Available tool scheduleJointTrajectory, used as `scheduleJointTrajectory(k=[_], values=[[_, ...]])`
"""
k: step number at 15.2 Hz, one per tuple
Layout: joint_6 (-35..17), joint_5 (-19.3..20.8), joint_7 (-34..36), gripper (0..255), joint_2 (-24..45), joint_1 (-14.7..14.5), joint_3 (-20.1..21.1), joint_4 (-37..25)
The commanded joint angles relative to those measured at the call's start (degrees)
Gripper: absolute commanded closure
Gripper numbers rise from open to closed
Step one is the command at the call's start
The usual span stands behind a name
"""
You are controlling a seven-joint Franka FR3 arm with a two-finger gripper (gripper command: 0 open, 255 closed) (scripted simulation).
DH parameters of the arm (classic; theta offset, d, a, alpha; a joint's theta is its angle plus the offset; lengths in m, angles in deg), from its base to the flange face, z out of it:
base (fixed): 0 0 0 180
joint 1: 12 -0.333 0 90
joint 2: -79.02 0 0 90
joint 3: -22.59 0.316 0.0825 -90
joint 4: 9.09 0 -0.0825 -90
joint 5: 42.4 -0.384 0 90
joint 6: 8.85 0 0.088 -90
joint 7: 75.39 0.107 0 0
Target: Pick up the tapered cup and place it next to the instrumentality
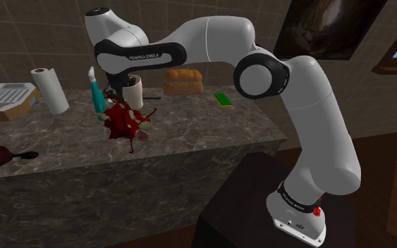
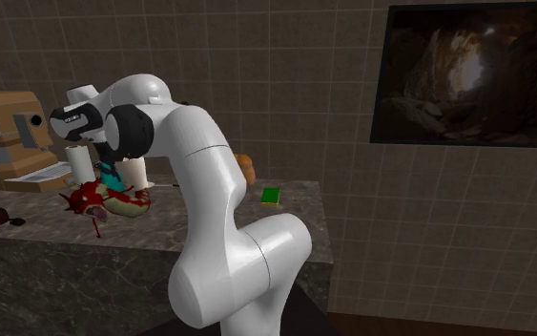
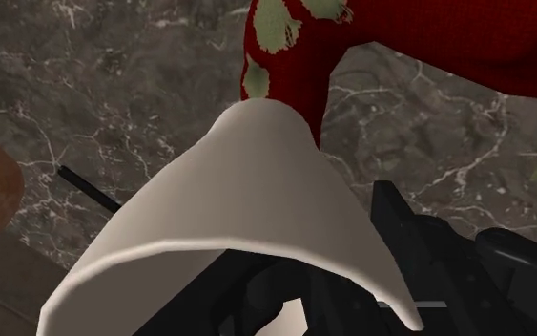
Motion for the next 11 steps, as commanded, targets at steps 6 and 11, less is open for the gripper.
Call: scheduleJointTrajectory(k=[6,11], values=[[0.9,-0.5,-0.2,255,2.8,0.2,0.5,-0.1],[2.3,-0.7,-0.3,0,1.8,0.1,0.7,-0.5]])
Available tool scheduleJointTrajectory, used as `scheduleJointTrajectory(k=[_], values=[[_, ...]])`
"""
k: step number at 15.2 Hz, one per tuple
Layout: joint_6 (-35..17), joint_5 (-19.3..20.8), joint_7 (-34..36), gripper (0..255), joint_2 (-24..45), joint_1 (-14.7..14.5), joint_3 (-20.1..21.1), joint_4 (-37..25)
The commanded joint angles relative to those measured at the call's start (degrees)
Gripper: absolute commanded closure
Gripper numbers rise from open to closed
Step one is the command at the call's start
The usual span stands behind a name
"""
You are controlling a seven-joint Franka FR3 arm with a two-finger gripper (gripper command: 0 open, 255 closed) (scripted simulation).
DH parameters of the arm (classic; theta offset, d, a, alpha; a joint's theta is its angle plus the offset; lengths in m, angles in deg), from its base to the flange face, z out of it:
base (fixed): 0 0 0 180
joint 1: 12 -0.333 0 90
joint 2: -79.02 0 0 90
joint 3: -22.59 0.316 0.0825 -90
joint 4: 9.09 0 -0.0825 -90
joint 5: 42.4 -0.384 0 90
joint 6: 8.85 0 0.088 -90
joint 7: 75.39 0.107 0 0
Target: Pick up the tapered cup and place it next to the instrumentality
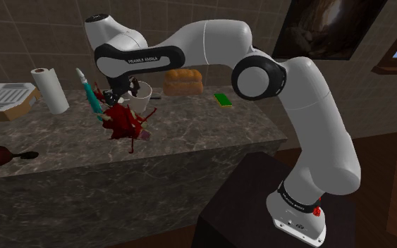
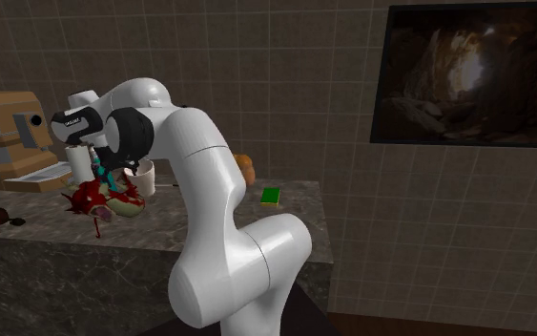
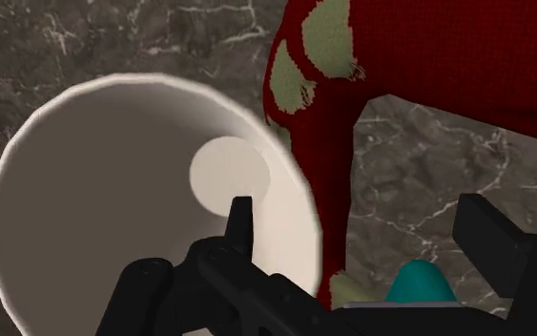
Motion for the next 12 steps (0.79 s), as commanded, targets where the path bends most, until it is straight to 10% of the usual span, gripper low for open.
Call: scheduleJointTrajectory(k=[1,12], values=[[-0.9,0.1,0.0,0,1.4,-0.1,0.0,0.3],[6.2,-0.3,-0.9,0,1.4,-1.6,0.1,-7.0]])
